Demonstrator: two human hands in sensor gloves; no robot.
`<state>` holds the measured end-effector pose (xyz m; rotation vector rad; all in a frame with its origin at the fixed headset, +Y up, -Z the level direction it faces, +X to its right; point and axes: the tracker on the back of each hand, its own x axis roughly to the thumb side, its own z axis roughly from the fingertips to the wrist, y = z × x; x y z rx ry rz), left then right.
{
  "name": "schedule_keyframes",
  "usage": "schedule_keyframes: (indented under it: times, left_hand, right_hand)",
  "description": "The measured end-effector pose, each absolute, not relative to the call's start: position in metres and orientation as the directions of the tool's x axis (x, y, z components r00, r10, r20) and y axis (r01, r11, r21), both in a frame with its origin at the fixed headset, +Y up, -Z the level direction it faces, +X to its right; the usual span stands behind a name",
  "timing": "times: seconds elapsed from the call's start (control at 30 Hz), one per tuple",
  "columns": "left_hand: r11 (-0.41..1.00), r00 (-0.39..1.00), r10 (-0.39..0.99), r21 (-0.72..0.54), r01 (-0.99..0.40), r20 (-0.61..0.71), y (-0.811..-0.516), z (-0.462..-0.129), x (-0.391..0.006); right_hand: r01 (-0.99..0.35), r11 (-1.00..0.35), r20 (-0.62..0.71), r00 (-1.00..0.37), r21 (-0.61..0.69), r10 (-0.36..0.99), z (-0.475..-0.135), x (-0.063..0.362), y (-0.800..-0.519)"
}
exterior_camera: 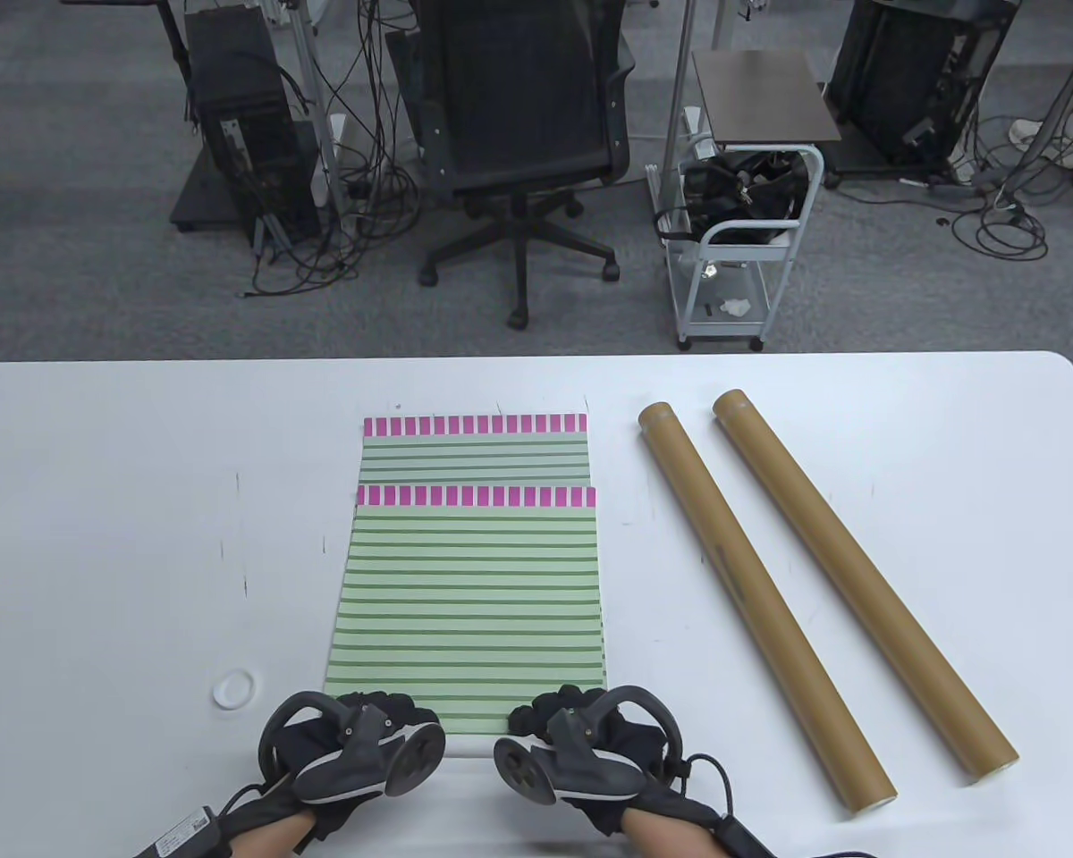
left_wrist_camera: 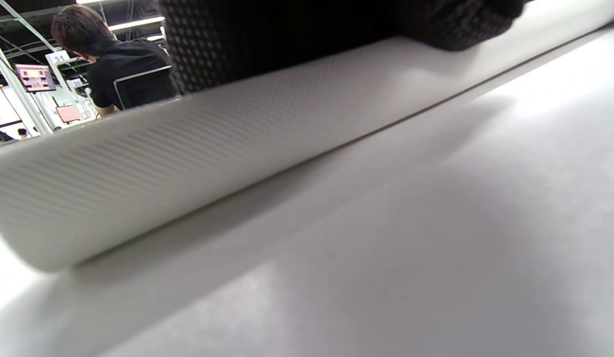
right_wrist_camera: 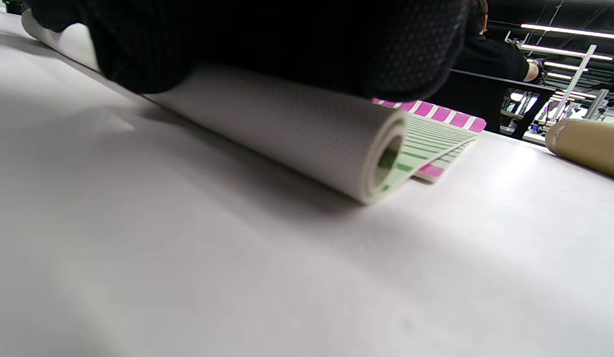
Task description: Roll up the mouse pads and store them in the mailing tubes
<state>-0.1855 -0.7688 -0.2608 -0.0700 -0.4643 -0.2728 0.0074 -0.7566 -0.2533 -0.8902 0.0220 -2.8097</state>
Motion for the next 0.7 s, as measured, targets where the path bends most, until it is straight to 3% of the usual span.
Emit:
schedule_keyframes:
  times: [0.17,0.4,0.6,0.7]
  left_hand:
    - [0.973,0.883,-0.164,-0.075,0.217,0.440,-0.768,-0.265,-0.191]
    - [0.958,0.857,-0.149,-0.145,0.249,0.493,-0.766,-0.258,-0.188]
    - [0.960,0.840,-0.229,-0.031,0.280,0.492,-0.768,-0.251,-0.182]
    - [0.959,0.869,-0.174,-0.121,0.256,0.464,-0.769,-0.260,-0.183]
  right_hand:
    - [0.189,-0.979,0.570,-0.798,-0.074,-0.197,-0.254,0.007,-0.757]
    - [0.178,-0.983,0.612,-0.783,0.048,-0.112,-0.252,0.005,-0.753]
    - [0.193,-0.980,0.604,-0.787,0.045,-0.127,-0.251,0.002,-0.755]
    - [0.273,-0.958,0.606,-0.749,-0.082,-0.266,-0.242,0.002,-0.759]
